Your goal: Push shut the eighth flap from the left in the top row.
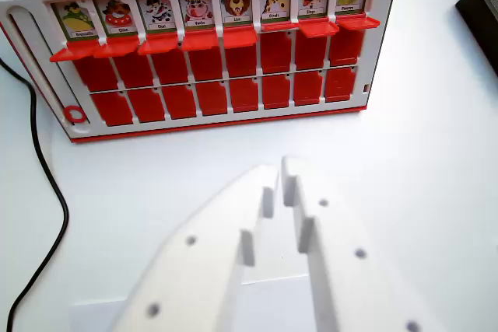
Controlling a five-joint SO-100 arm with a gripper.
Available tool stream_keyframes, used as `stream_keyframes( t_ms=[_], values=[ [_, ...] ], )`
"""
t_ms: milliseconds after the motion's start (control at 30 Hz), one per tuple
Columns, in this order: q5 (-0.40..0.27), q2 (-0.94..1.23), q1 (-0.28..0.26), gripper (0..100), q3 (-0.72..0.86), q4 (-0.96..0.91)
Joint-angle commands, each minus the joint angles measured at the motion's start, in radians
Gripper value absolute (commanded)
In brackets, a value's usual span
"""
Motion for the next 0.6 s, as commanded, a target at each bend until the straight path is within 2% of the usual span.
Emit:
stream_keyframes(
  t_ms=[0, 567],
  values=[
    [0.0, 0.086, 0.005, 0, 0.002, -0.025],
    [0.008, 0.114, 0.003, 0, 0.025, -0.026]
  ],
)
